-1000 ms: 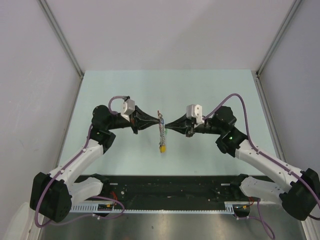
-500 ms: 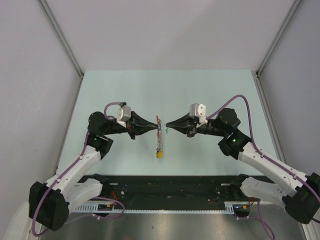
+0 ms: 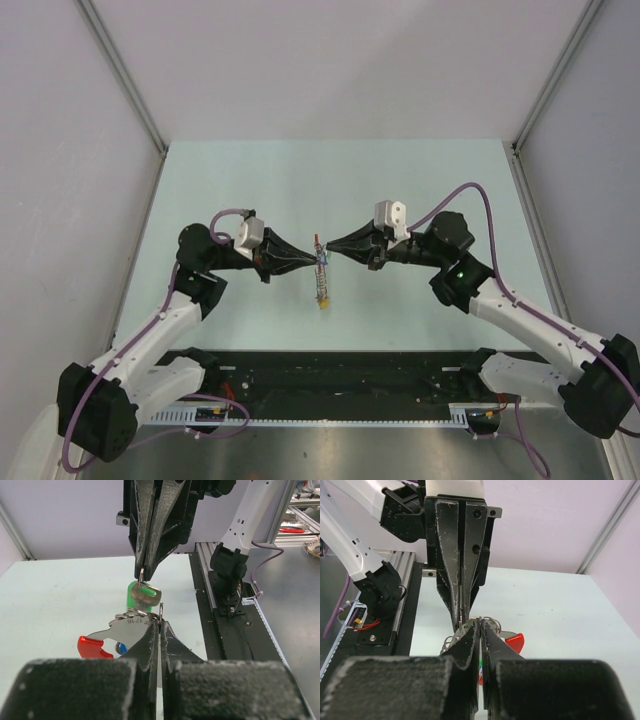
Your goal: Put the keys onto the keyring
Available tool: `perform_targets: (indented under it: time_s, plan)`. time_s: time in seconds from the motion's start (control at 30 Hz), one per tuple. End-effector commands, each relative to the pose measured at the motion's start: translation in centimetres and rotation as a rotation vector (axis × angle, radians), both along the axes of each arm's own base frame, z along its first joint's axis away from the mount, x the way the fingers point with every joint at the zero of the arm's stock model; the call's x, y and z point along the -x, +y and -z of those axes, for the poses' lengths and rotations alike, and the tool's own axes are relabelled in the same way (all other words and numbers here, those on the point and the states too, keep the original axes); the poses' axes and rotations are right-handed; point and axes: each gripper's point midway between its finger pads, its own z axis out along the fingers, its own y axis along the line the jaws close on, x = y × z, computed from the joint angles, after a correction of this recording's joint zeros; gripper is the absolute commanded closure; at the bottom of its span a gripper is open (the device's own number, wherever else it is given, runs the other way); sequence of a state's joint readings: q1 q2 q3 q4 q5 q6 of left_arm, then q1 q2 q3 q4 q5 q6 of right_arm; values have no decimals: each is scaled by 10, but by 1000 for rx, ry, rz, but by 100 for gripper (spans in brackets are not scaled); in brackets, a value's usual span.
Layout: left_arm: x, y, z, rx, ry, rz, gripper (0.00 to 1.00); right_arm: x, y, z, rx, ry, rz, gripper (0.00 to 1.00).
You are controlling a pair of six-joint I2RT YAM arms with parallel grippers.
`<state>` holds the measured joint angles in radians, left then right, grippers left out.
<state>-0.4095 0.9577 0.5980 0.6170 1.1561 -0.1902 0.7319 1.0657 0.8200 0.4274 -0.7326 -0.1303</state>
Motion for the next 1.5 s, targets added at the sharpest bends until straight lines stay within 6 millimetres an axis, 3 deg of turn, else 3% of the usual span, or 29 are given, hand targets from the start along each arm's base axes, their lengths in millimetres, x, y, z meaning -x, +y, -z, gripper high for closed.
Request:
perform_targets:
  time_s: [0.0,0.33,1.47]
  plan:
    - [5,-1,-9,9,-59,25,99,7,3,-30,-62,-60,-41,100]
    - [-2,-1,-8,11,-49,-9,100,15,5,-28,-52,-51,-86,100]
    - [-1,-1,-10,22,-53,-11,100,13,12,-17,-30,-13,-105,100]
